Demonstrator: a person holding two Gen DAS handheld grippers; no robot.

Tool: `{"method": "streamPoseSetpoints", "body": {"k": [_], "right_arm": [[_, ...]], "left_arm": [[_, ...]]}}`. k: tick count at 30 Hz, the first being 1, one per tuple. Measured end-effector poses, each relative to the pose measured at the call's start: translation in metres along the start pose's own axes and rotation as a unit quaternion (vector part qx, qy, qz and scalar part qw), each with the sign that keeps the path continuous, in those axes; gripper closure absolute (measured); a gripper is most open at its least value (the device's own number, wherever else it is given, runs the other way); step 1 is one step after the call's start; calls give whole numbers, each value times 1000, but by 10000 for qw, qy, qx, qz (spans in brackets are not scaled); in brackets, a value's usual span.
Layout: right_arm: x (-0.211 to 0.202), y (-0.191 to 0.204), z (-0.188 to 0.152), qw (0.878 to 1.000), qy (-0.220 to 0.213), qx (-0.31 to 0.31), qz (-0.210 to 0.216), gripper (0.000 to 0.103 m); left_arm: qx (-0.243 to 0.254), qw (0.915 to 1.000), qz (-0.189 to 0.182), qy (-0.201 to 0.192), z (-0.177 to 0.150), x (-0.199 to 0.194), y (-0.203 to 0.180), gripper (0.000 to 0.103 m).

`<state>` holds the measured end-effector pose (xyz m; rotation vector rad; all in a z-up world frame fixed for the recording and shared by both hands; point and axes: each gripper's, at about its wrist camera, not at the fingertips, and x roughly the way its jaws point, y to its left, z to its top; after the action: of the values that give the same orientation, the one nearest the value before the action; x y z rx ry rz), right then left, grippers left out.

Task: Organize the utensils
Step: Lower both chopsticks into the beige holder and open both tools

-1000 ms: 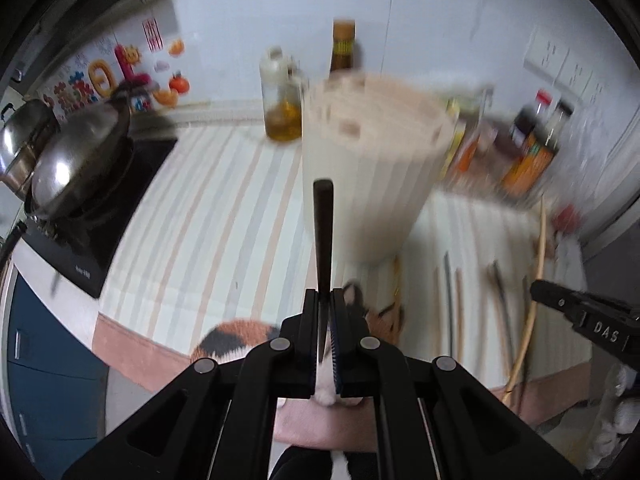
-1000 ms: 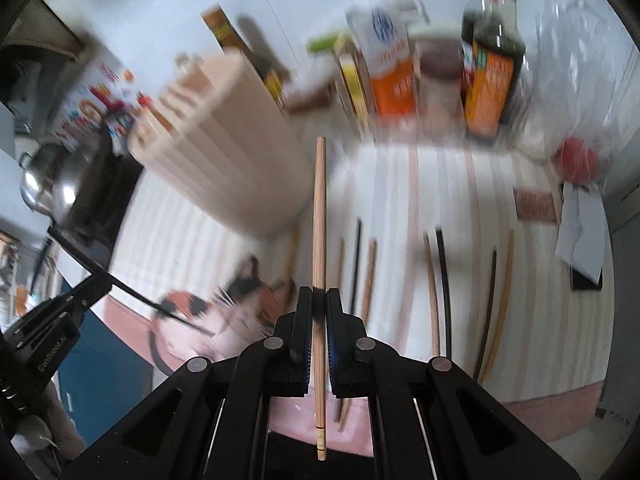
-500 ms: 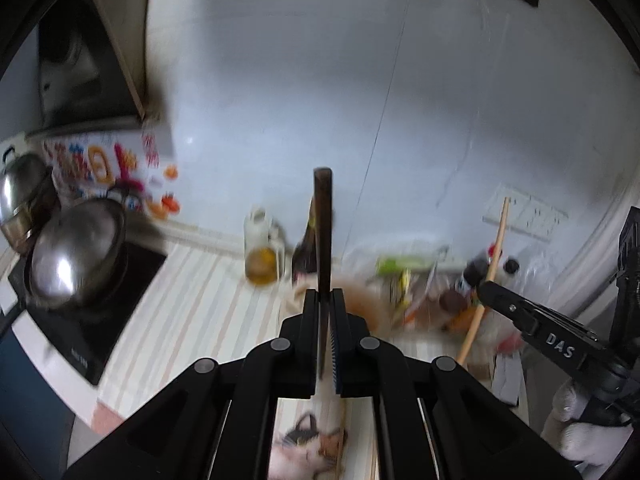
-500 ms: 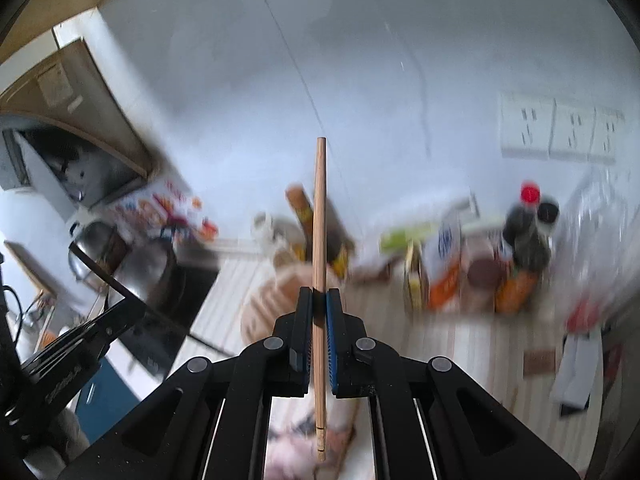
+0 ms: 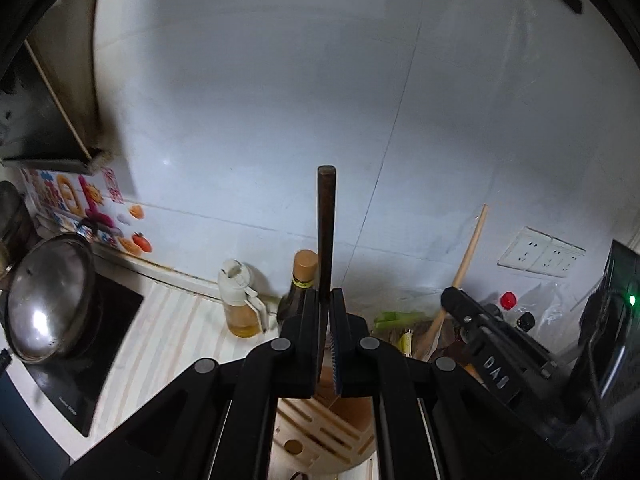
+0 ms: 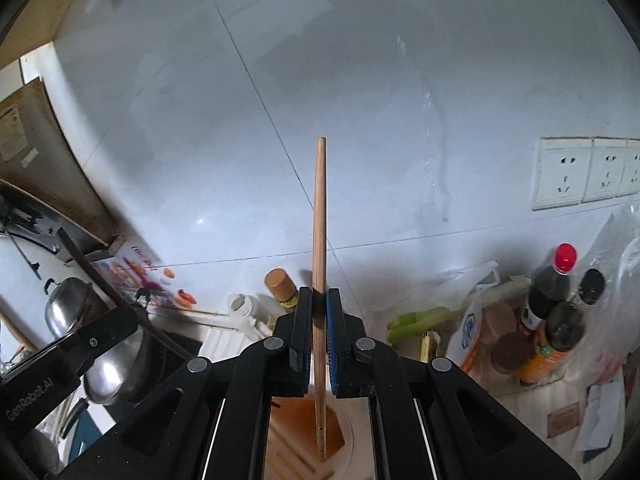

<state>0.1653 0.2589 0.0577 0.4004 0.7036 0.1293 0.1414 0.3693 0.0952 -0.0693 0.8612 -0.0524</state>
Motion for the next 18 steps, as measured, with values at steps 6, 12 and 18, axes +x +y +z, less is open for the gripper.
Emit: {"method": "streamPoseSetpoints", "body": {"k": [6,12,18], "right_arm": [[27,-3,-20,10000,-1,-70,25,97],[35,-8,-47,9991,222,-348,141,96],[25,-19,-54,9972,623,-238,353,67]], "left_arm": [[-105,9984,-119,538,-17,49,12,101],[-130,9950,-311,944,-36,68,19,101],[-62,9951,-144,973,-40,49,22,81]]}}
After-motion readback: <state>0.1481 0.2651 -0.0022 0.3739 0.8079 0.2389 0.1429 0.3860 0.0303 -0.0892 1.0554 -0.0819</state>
